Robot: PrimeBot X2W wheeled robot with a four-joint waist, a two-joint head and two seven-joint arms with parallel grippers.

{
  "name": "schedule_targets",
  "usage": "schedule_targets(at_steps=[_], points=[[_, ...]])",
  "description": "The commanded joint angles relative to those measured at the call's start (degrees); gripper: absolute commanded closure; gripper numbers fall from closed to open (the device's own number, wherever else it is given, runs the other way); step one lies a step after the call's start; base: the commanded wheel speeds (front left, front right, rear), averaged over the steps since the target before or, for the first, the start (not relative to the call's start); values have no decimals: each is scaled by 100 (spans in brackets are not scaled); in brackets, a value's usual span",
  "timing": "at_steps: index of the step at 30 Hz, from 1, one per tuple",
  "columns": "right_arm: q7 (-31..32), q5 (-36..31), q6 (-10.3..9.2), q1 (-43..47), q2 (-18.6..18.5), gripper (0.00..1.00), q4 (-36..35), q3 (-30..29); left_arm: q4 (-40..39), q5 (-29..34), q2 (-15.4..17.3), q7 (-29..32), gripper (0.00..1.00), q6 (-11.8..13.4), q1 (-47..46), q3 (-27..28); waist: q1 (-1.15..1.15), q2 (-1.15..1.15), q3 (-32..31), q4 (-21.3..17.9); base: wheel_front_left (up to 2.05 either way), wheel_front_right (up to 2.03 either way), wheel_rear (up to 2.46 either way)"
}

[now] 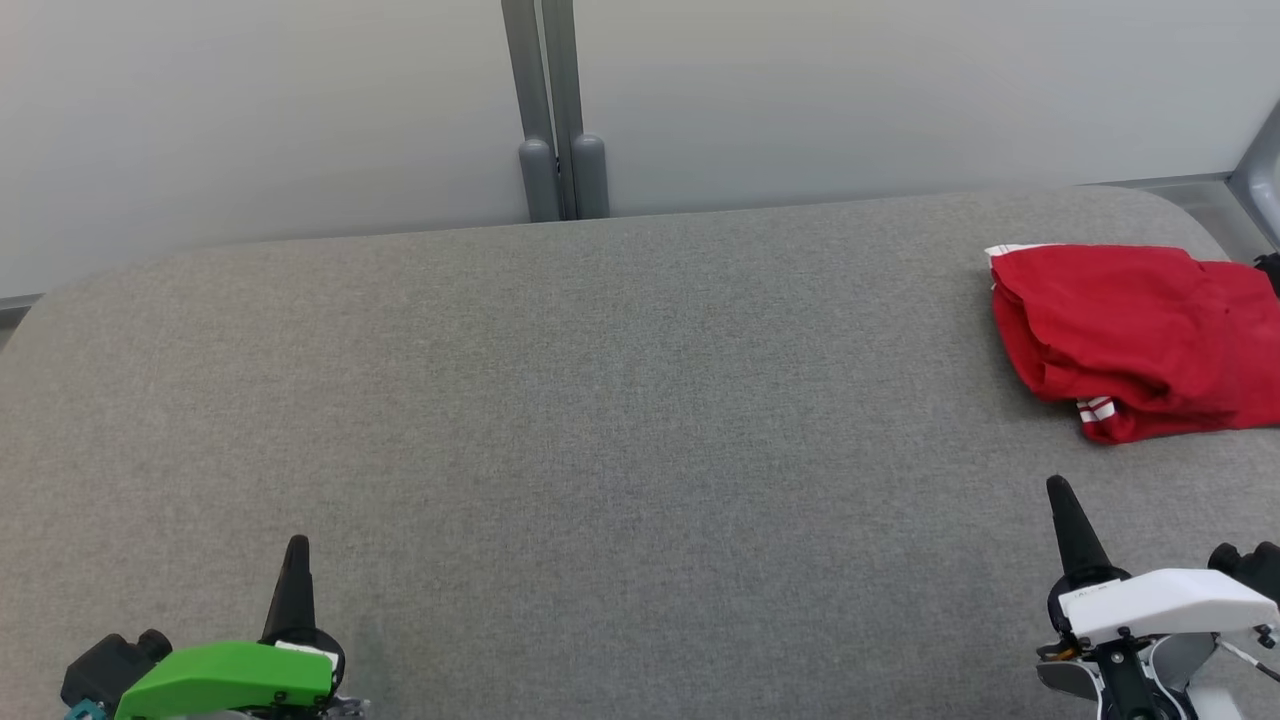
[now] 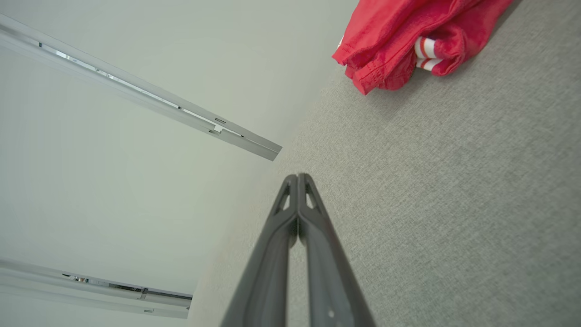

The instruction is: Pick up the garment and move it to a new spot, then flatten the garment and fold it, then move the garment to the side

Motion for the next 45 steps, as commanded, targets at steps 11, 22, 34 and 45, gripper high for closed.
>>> schedule_targets(at_steps=[11,22,34,45], points=[[193,774,2,-202,20,100,-5,-70,-48,-684,37,192,100,-126,-259,131,0,0,19,-11,0,0,0],[349,1376,2,-289,56,100,18,-110,-44,-1239,41,338,100,-206,-367,217,0,0,38,-22,0,0,0],[487,1969,2,-374,87,100,44,-146,-39,-1759,44,491,100,-281,-474,295,0,0,58,-34,0,0,0],[604,2469,2,-423,114,100,65,-178,-32,-2208,47,605,100,-340,-562,362,0,0,76,-44,0,0,0]])
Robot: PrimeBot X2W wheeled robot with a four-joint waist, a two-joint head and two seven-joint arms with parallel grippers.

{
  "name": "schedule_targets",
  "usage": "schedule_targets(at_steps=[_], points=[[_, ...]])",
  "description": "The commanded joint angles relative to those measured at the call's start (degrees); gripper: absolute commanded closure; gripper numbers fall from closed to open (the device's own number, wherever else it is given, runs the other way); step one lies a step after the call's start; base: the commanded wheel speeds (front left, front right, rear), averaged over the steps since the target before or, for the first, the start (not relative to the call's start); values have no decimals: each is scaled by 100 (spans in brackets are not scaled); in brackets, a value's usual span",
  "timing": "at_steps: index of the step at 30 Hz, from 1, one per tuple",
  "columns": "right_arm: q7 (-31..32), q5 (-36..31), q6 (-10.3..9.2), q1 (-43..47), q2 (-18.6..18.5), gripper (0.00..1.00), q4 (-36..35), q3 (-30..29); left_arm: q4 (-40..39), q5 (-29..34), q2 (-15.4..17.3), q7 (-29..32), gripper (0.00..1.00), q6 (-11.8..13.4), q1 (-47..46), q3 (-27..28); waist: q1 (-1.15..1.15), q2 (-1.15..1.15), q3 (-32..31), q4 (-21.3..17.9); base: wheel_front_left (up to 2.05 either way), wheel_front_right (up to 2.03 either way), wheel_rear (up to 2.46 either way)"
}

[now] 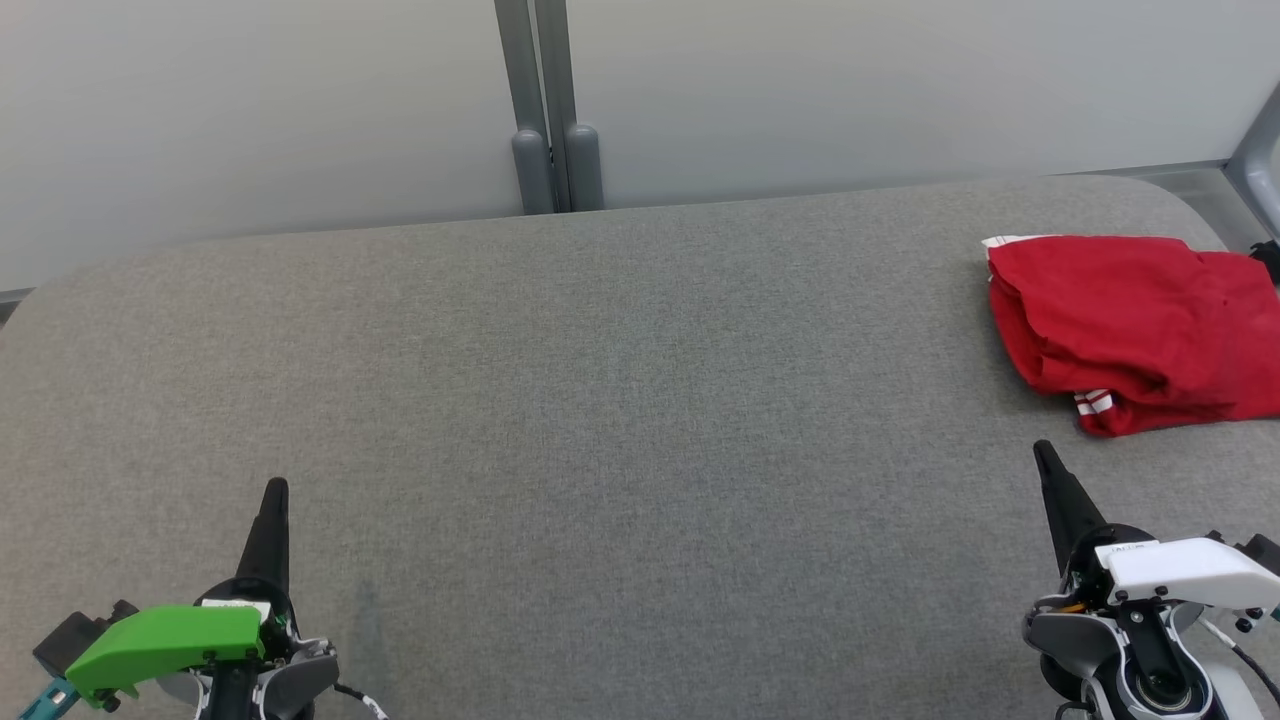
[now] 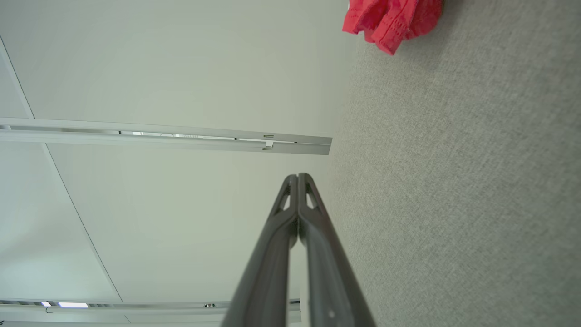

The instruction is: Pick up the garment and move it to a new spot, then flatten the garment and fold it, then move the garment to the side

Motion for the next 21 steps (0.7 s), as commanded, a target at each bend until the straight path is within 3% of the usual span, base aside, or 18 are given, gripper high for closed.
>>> schedule_targets(at_steps=[1,21], points=[[28,143,3,-70,0,100,4,-21,-24,-132,39,31,100,-41,-140,37,0,0,3,-1,0,0,0],[181,748,2,-142,35,100,31,-59,-15,-661,43,186,100,-118,-231,117,0,0,28,-17,0,0,0]])
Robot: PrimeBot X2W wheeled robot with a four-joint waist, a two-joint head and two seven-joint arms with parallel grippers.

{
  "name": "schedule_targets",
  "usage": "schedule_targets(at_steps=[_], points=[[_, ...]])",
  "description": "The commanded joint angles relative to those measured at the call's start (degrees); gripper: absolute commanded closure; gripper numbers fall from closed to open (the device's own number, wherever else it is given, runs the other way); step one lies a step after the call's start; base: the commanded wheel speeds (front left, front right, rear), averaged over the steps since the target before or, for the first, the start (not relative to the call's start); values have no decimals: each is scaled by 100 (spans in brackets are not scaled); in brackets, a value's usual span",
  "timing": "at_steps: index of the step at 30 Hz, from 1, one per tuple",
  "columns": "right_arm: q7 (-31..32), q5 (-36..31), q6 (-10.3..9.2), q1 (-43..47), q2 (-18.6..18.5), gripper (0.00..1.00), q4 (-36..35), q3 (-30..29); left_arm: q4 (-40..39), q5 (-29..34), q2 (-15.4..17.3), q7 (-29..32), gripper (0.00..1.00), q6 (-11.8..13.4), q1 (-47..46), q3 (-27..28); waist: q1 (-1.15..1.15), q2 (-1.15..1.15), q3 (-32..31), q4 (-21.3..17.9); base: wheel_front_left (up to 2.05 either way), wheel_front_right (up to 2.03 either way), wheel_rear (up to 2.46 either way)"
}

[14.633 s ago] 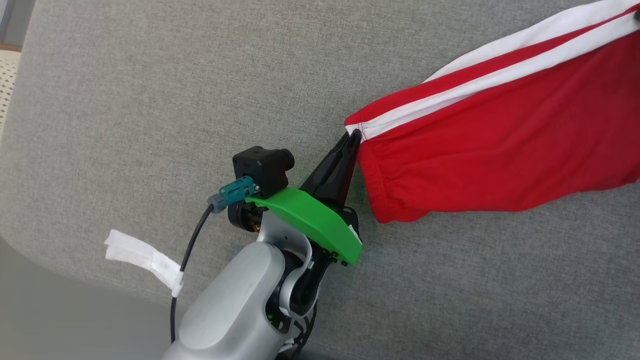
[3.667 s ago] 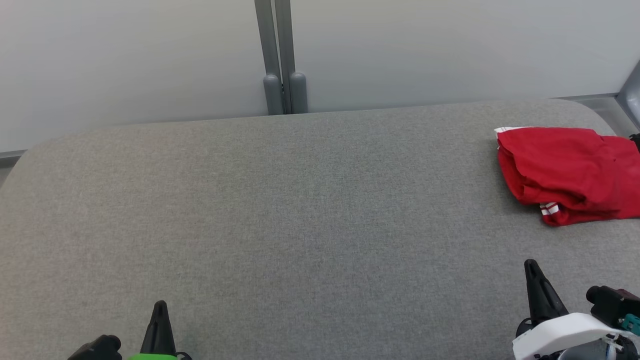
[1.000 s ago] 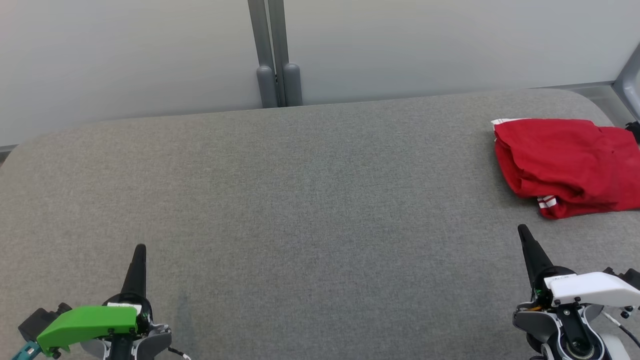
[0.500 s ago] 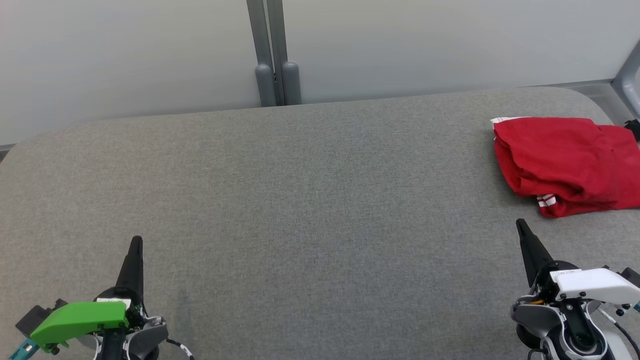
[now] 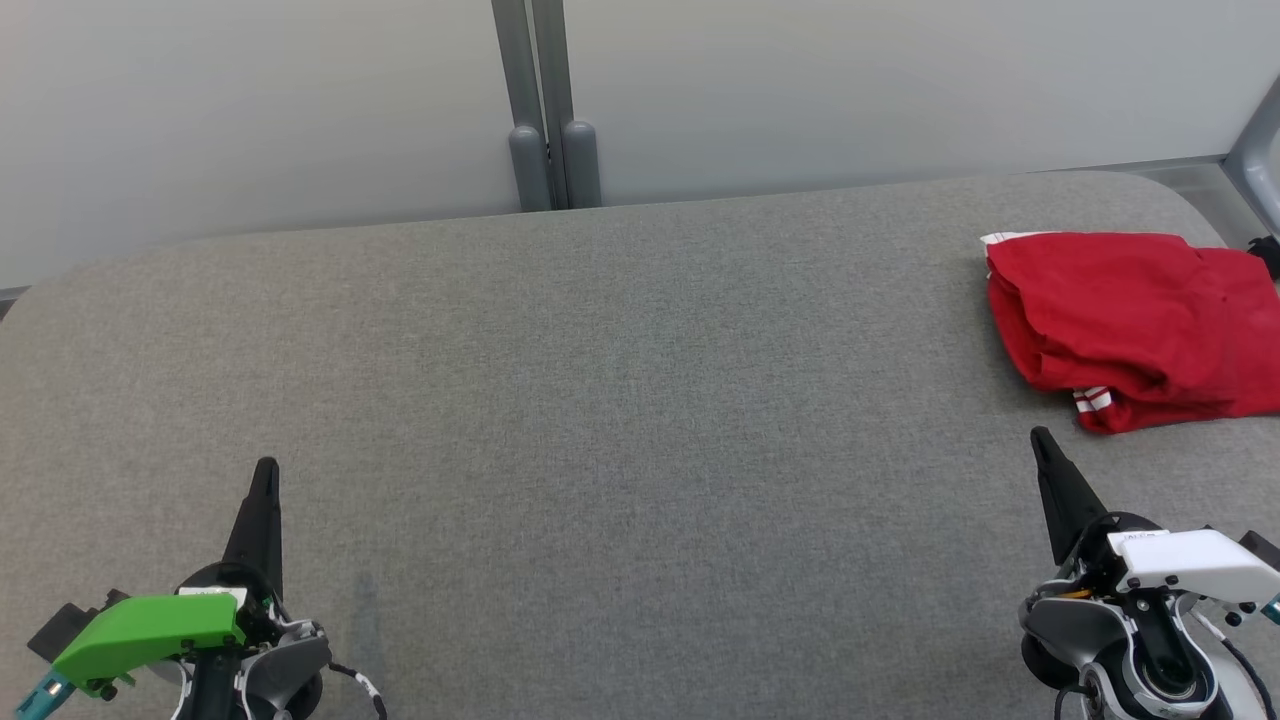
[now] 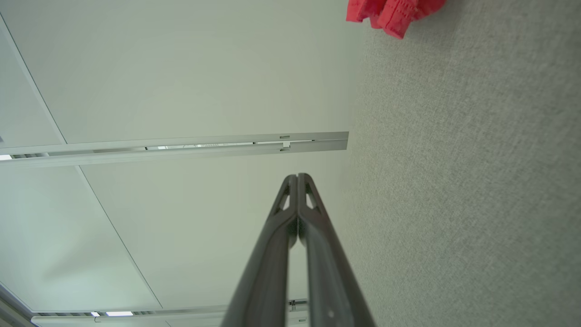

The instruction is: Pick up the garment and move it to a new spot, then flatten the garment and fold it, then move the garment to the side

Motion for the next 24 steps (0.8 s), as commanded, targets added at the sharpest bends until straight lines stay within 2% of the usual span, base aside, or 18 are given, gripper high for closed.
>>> schedule_targets(at_steps=[1,24], points=[[19,34,2,-30,-5,100,10,-10,-10,-3,39,24,100,-33,-77,18,0,0,0,0,0,0,0],[18,36,2,-30,-5,100,9,-9,-11,-3,39,21,100,-33,-77,17,0,0,0,0,0,0,0]])
